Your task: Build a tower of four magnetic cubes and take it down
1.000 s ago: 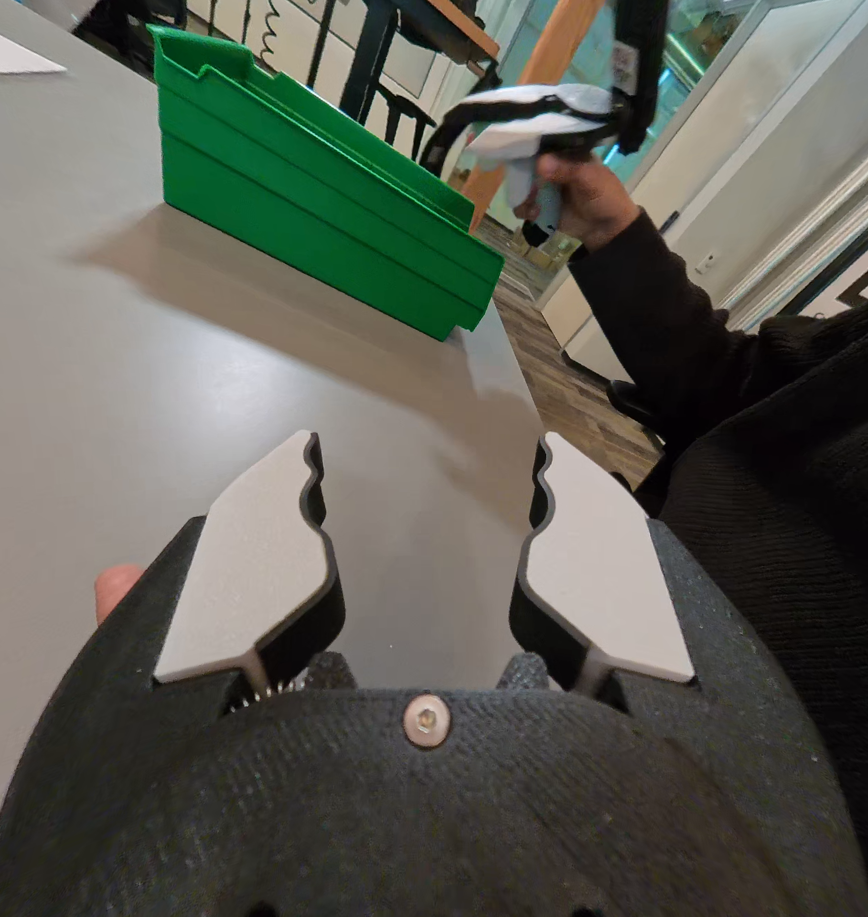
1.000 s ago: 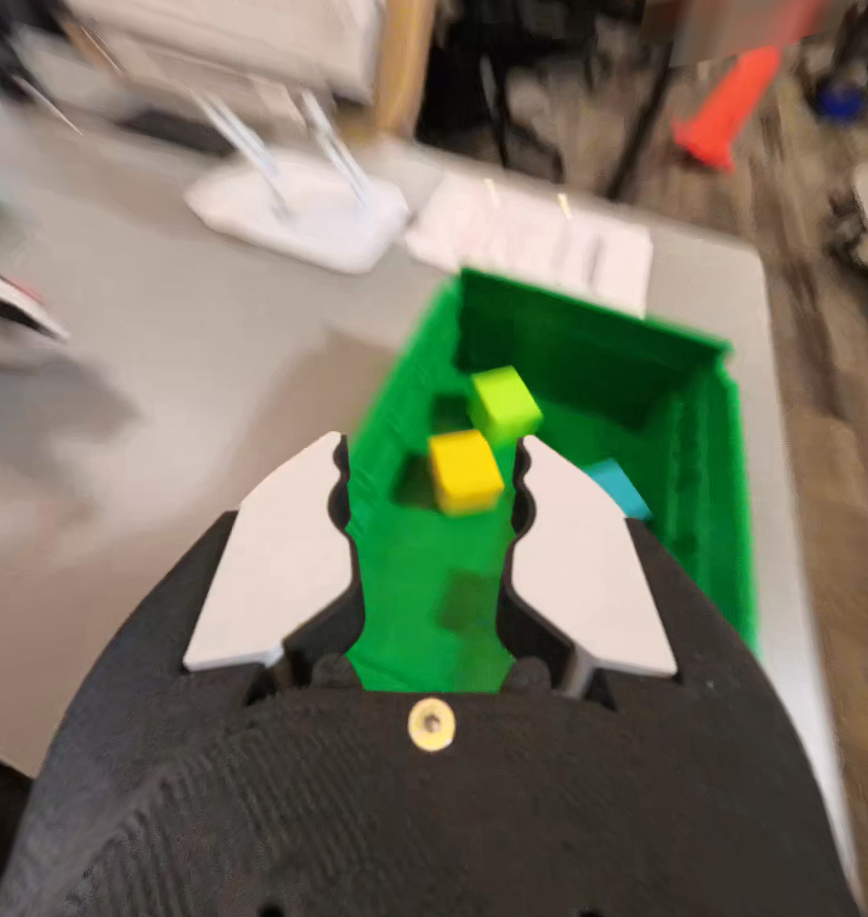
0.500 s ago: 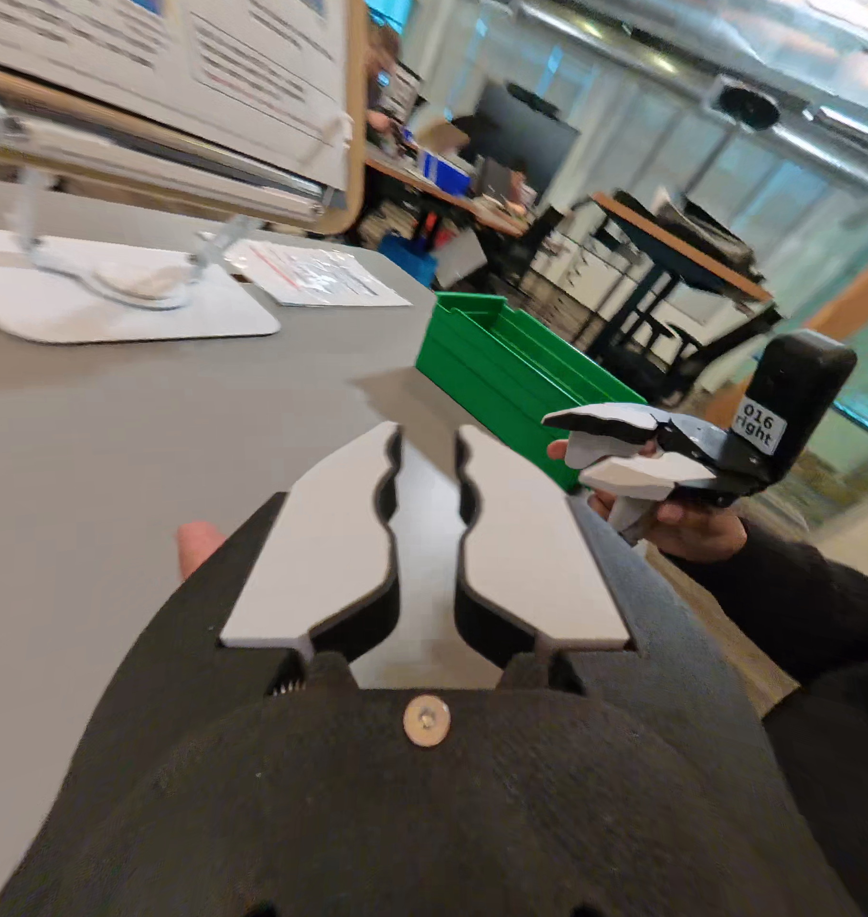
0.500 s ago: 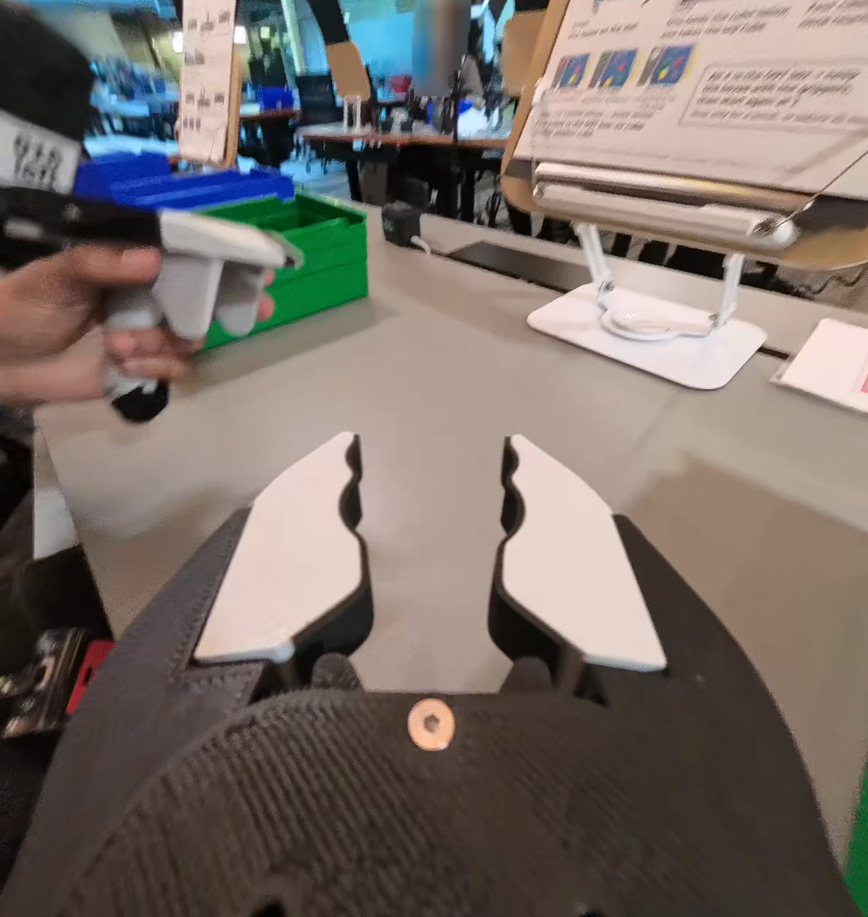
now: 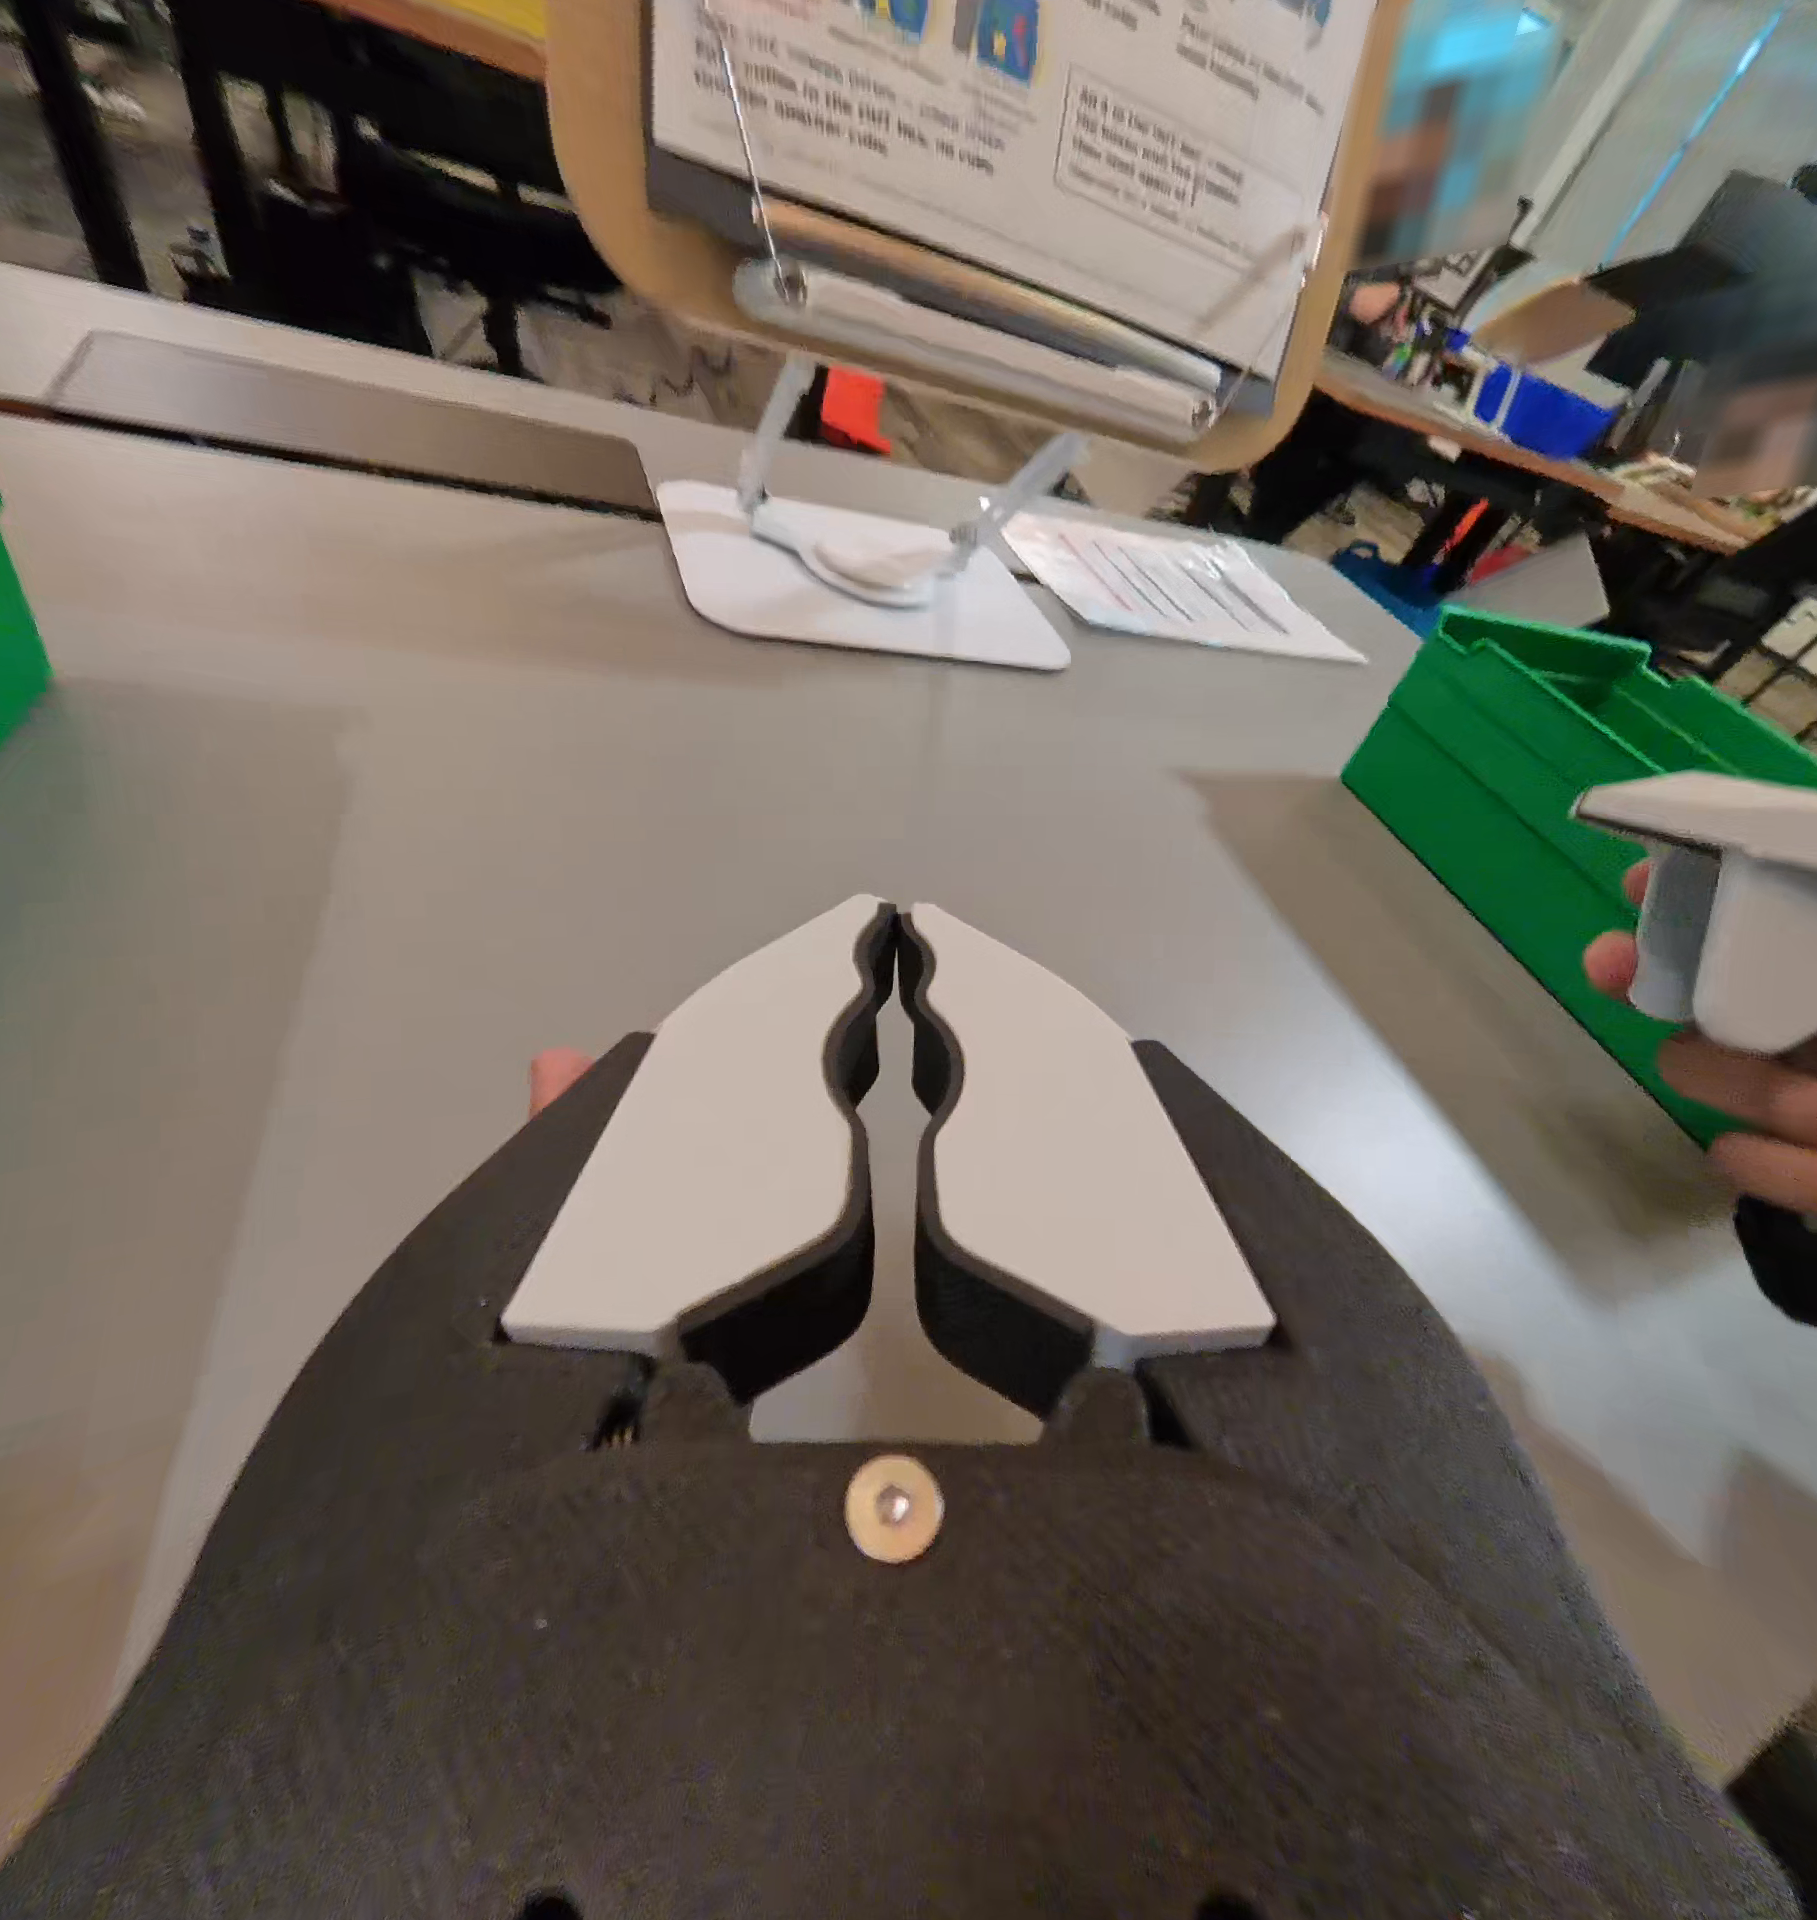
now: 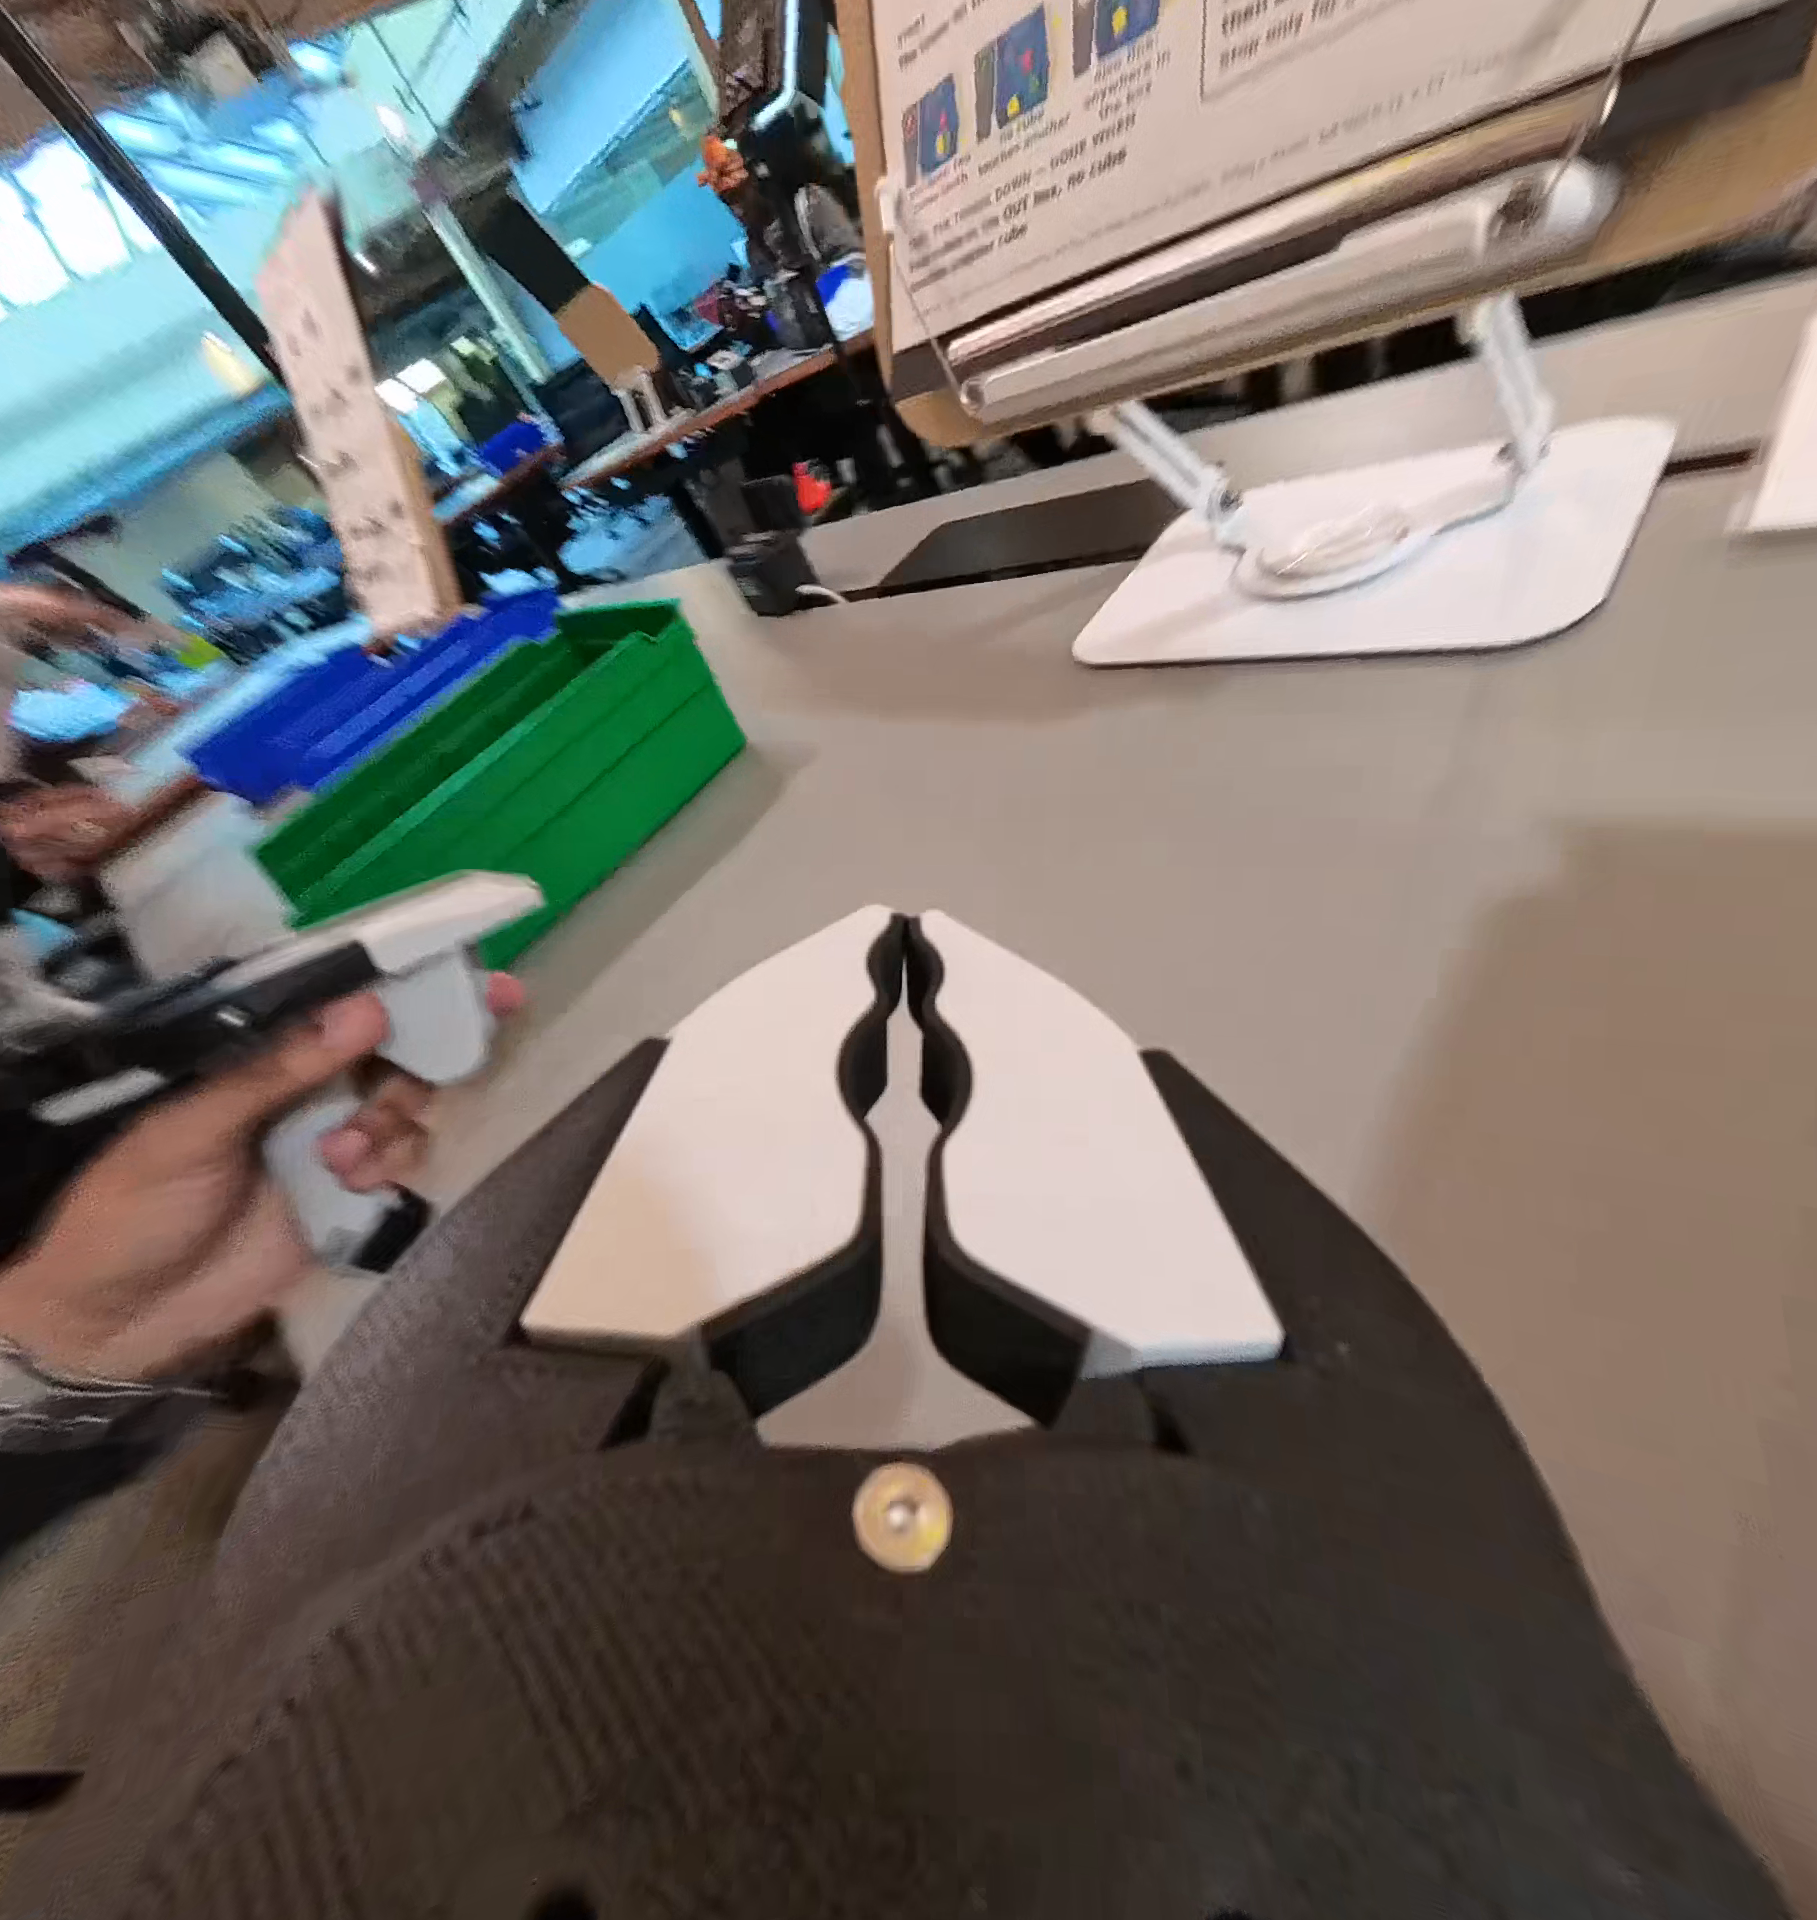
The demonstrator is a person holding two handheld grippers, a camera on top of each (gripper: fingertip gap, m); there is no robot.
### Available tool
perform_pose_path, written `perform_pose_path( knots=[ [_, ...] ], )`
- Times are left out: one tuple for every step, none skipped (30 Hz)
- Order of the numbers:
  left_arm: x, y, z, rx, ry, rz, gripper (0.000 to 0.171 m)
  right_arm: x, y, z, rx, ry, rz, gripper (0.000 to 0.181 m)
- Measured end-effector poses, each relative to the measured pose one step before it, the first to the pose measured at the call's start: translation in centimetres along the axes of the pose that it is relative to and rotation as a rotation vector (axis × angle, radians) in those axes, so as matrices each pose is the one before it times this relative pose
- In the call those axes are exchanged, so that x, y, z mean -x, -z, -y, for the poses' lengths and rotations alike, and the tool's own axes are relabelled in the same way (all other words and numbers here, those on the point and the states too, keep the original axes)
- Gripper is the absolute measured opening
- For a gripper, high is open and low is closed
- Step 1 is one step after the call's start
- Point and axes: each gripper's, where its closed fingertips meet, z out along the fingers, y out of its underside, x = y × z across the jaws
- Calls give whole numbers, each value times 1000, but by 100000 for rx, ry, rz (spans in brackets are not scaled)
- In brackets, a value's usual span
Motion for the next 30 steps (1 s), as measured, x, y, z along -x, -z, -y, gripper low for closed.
perform_pose_path(
  knots=[
    [-152,-190,413,-1656,-2467,1188,0,-255,81,-150,-412,7252,-4028,0],
    [-46,-210,294,-1045,-5097,3114,0,-440,158,-182,-634,6754,-5182,0],
    [260,-167,377,-2271,-6490,5952,0,-392,247,-40,-1598,5829,-4549,0],
    [163,-72,468,-3160,-6183,5285,0,-178,322,168,-2750,4515,-2440,0],
    [-388,-2,434,-2876,-5486,69,0,-89,294,268,-2621,2447,-1137,0],
    [-425,50,238,-1739,-1220,-1380,0,-108,165,96,-749,103,-681,0],
    [-257,56,-78,23,4707,-1768,0,-155,32,-178,1409,-1675,-488,0],
    [-320,28,-437,2130,9043,-3750,0,-223,5,-319,1943,-2660,-516,0],
    [-358,7,-540,2515,10050,-5202,0,-188,67,-316,1214,-2821,101,0],
    [-253,39,-415,1696,7414,-5061,0,-146,84,-295,1012,-2292,452,0],
    [-141,42,-189,533,3354,-3872,0,-120,76,-274,1324,-1134,261,6],
    [-47,-20,-20,-60,-644,-2247,0,-28,90,-213,1148,255,539,13],
    [14,-116,63,47,-3710,-706,1,48,102,-160,594,834,675,21],
    [-45,-235,-17,773,-5629,-262,6,17,107,-118,141,554,64,25],
    [-88,-301,-164,1467,-5811,-268,12,27,116,-125,-100,169,-89,27],
    [-130,-327,-264,1308,-4064,-164,18,106,127,-124,-315,197,576,31],
    [-201,-339,-342,968,-1402,-439,23,116,159,-119,-273,536,697,34],
    [-346,-362,-375,979,1243,-1316,30,59,174,-117,-154,1018,397,35],
    [-532,-373,-361,1330,2523,-2610,37,-20,188,-68,-343,1490,-49,35],
    [-618,-387,-298,1426,2471,-3113,41,-156,207,-47,-505,1815,-862,33],
    [-601,-381,-218,1309,1384,-2882,45,-283,231,-37,-569,1918,-1646,29],
    [-439,-361,-125,967,88,-1747,48,-267,237,-31,-593,1857,-1442,26],
    [-251,-344,-26,411,-932,-494,49,-131,245,-52,-591,1878,-392,26],
    [-196,-331,39,-14,-1323,-149,50,-37,275,-73,-443,1620,227,26],
    [-168,-338,77,-216,-1063,-105,50,-7,284,-103,-184,1279,230,26],
    [-127,-339,77,-247,-614,-41,51,-45,240,-139,133,1292,11,28],
    [-143,-320,13,-72,-233,-362,51,-53,183,-173,417,1492,-140,29],
    [-155,-269,-99,181,-168,-516,51,-30,115,-162,526,1705,20,30],
    [-68,-223,-145,242,-402,-78,51,-17,58,-148,421,1713,1,31],
    [-54,-172,-116,-41,-693,-11,51,-54,45,-132,325,1430,-305,31]
  ],
)
